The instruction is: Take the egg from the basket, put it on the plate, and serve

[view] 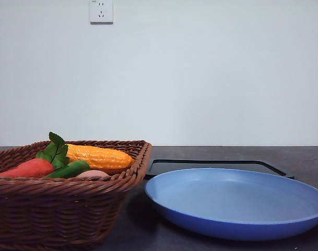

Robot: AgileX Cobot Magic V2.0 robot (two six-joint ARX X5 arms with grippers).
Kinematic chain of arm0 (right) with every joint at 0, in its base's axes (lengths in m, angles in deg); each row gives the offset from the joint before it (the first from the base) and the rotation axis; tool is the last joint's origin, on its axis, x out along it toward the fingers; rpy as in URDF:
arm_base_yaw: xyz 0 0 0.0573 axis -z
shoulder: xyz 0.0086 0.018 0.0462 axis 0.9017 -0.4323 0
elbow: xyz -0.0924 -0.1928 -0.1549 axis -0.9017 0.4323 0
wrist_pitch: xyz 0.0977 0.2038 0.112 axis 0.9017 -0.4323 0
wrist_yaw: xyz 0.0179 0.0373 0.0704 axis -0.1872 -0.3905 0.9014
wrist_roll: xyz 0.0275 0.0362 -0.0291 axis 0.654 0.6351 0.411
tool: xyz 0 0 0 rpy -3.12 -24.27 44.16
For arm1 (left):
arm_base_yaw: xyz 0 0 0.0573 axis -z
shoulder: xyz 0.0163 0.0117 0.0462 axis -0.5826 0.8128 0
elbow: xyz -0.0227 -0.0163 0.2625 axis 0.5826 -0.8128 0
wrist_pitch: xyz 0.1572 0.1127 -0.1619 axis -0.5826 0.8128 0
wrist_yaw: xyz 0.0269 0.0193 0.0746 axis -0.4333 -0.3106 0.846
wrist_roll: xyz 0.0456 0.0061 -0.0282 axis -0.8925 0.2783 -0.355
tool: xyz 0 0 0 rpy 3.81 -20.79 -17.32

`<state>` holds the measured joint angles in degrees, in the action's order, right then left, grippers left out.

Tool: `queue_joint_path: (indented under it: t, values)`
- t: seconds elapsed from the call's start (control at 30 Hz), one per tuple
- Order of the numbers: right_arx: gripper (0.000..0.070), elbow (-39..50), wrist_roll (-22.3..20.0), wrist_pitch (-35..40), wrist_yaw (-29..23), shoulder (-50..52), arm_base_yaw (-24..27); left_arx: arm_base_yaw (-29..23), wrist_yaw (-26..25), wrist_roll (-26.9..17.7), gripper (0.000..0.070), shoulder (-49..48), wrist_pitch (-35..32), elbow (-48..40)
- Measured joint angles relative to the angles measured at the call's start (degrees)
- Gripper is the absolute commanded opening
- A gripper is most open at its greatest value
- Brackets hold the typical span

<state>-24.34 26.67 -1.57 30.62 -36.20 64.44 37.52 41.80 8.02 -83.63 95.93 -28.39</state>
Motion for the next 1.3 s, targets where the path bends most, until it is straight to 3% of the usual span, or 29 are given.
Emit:
queue_joint_path:
  t: [0.13,0.3,0.4,0.5,0.6,0.8,1.03,1.3]
  values:
    - [0.0000,0.0,8.9,3.1,1.2,0.0,0.0,0.0,-3.9,3.4,0.0000,0.0,-0.2,0.0]
    - [0.0000,-0.5,14.0,3.4,4.0,0.0,0.0,0.0,-8.9,4.2,0.0000,0.0,0.1,0.2]
    - [0.0000,-3.3,16.9,-3.7,3.8,0.0,0.0,0.0,-9.9,3.1,0.0000,0.3,4.1,1.8]
    - [0.0000,-9.0,18.1,-16.0,1.3,-1.2,0.0,0.0,-10.0,2.1,0.0000,2.7,8.3,5.2]
    - [0.0000,-14.4,17.2,-25.7,0.6,-4.4,0.0,0.0,-10.0,1.4,0.0000,6.6,11.3,10.5]
    - [0.0000,-23.2,13.5,-31.8,2.1,-13.9,0.0,0.0,-10.4,-3.4,0.0000,17.6,14.6,19.8]
    - [0.0000,-32.5,10.1,-41.4,10.5,-28.4,0.0,0.5,-18.3,-9.8,0.0000,31.7,17.8,31.6]
    - [0.0000,-38.7,2.8,-53.2,17.3,-42.4,0.0,4.6,-25.2,-14.0,0.0000,43.1,24.2,38.6]
